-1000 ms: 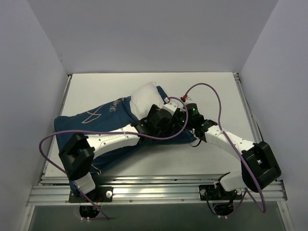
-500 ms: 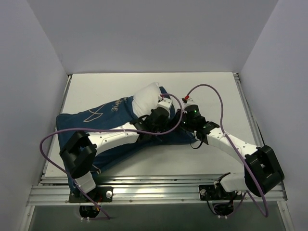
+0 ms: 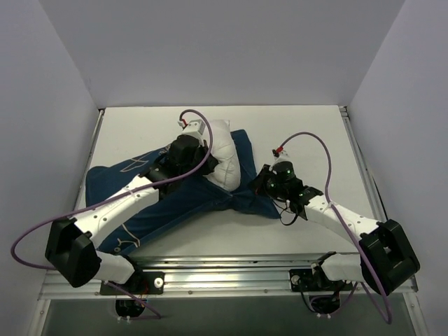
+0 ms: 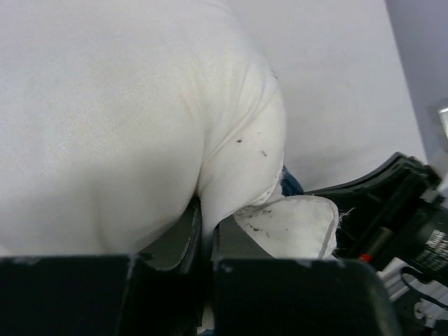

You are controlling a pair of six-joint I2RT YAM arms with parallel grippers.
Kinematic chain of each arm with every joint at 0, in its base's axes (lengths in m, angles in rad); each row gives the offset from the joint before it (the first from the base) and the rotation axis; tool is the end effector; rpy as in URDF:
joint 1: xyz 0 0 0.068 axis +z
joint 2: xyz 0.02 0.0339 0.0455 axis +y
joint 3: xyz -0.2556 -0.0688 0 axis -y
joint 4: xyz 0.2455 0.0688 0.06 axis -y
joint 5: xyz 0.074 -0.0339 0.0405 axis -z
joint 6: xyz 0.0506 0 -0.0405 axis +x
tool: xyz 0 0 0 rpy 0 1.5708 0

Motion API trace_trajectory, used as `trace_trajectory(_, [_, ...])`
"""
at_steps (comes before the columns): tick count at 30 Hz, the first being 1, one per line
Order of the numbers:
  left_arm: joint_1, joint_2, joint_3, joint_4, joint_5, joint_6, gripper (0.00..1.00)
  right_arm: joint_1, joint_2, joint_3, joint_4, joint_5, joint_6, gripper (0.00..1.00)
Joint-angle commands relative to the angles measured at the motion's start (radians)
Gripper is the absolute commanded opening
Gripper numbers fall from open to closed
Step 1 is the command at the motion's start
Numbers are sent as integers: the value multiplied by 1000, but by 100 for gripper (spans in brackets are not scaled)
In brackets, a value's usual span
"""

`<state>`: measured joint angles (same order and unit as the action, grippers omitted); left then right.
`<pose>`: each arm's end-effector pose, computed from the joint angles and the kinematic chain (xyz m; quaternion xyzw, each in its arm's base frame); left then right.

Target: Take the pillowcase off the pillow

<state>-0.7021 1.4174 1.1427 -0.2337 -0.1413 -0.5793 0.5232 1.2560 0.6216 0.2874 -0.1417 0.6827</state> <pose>0.2657 -0.2154 0.2968 0.0171 0.8606 -0.2533 0.4415 0.2484 0.1515 0.2172 0.0245 0.8172 0.3727 0.4391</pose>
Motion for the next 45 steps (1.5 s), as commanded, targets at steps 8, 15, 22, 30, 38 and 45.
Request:
trace_trajectory(8, [105,-132,37,50,143,-85,2,-90,65,-71,-200,211,-6,0])
trace_trajectory(15, [-15,-68,178,91,459,-62,2,-123,105,-46,-166,108,-34,0])
trace_trajectory(22, [-53,-155,157,-19,228,-16,72,-121,-67,84,-275,137,-162,35])
trace_trajectory(30, [-53,-339,54,-388,-136,-111,89,-121,-199,245,-477,214,-256,90])
trace_trajectory(38, [-2,-417,-205,-494,-187,-238,89,-121,-209,265,-397,-97,-336,100])
trace_trajectory(45, [81,-244,-207,-255,-75,-122,89,-29,-109,162,-305,-139,-304,97])
